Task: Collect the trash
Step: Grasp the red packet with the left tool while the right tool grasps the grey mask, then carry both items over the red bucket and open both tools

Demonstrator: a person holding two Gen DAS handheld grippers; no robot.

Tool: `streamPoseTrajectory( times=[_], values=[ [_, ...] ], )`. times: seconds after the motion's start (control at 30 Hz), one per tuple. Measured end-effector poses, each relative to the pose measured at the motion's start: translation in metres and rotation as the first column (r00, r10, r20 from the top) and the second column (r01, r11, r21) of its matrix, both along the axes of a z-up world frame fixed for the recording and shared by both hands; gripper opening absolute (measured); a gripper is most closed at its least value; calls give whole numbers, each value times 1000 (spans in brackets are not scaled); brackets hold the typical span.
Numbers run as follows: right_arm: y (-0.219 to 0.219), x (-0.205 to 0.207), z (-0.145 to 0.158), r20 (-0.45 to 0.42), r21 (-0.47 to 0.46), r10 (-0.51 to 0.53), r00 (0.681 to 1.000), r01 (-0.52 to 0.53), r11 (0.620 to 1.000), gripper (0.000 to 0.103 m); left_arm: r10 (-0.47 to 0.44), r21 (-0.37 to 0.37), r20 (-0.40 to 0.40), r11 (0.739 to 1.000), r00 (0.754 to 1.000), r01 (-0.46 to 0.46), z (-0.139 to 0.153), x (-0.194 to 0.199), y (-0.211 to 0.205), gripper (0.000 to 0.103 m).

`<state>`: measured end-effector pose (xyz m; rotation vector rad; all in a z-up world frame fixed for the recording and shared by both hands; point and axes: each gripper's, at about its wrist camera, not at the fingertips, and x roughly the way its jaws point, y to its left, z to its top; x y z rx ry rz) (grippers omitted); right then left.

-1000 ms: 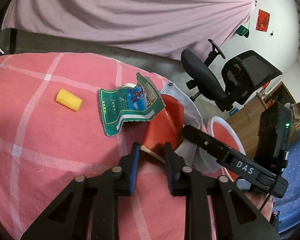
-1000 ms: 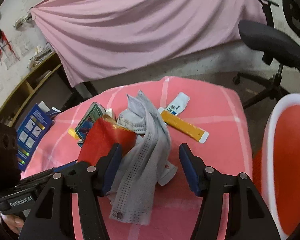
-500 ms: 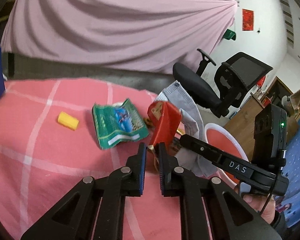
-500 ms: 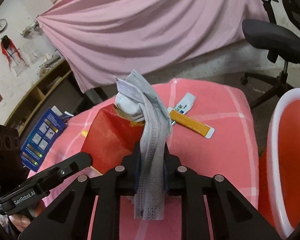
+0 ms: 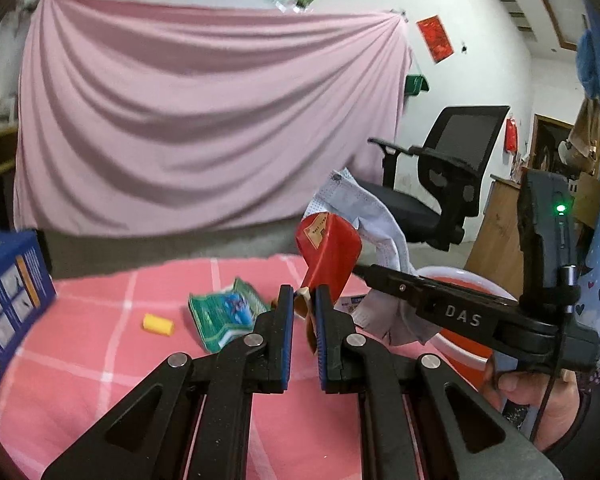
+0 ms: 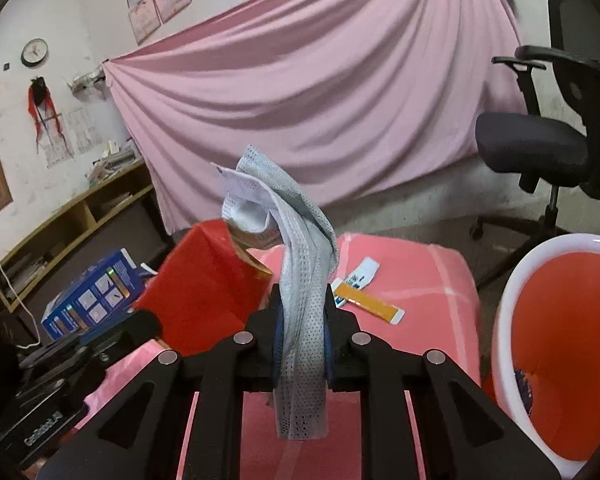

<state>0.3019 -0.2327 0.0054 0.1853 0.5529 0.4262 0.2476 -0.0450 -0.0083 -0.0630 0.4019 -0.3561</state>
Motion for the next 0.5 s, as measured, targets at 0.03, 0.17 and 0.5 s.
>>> streamPoseTrajectory(
  times=[0.03, 0.17, 0.5],
  values=[
    [-2, -1, 1, 12, 5, -7, 1000, 7, 1000, 14, 3, 3, 15, 1000, 1000, -3, -1, -1, -2, 8],
    [-7, -4, 4, 34, 19, -30, 999, 29, 999, 14, 5, 7, 68, 1000, 998, -5, -3, -10, -4, 8],
    [-18, -33, 29, 250, 36, -99, 963, 93, 995, 14, 87, 18, 218, 996, 972, -93, 9, -14, -24, 8]
  ],
)
